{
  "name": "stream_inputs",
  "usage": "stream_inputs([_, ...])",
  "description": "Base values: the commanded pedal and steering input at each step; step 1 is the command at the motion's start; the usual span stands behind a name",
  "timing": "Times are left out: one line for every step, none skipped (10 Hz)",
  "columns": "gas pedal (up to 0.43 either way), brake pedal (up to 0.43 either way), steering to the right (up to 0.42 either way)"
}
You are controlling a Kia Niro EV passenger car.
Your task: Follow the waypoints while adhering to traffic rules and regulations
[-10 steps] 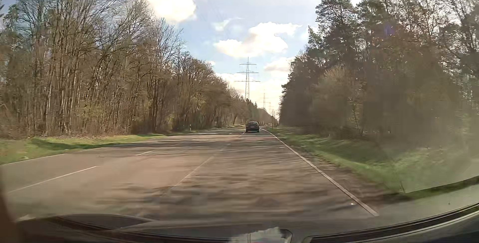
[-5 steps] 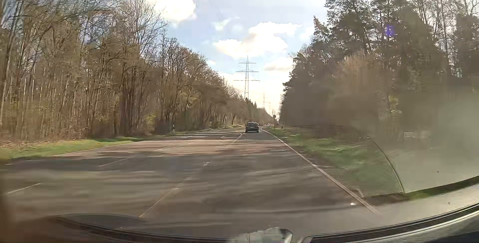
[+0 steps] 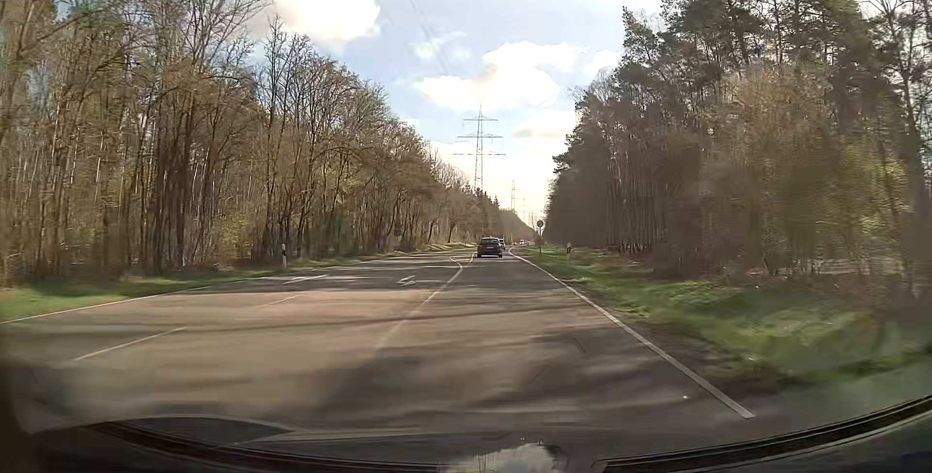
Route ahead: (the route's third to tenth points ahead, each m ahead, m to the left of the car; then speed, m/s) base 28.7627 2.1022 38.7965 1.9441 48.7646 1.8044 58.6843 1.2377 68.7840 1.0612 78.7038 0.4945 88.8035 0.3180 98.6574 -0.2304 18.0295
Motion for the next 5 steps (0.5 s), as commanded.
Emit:
stream_inputs([0.197, 0.0, 0.0])
stream_inputs([0.197, 0.0, 0.001])
stream_inputs([0.197, 0.0, 0.0])
stream_inputs([0.197, 0.0, 0.001])
stream_inputs([0.197, 0.0, 0.001])
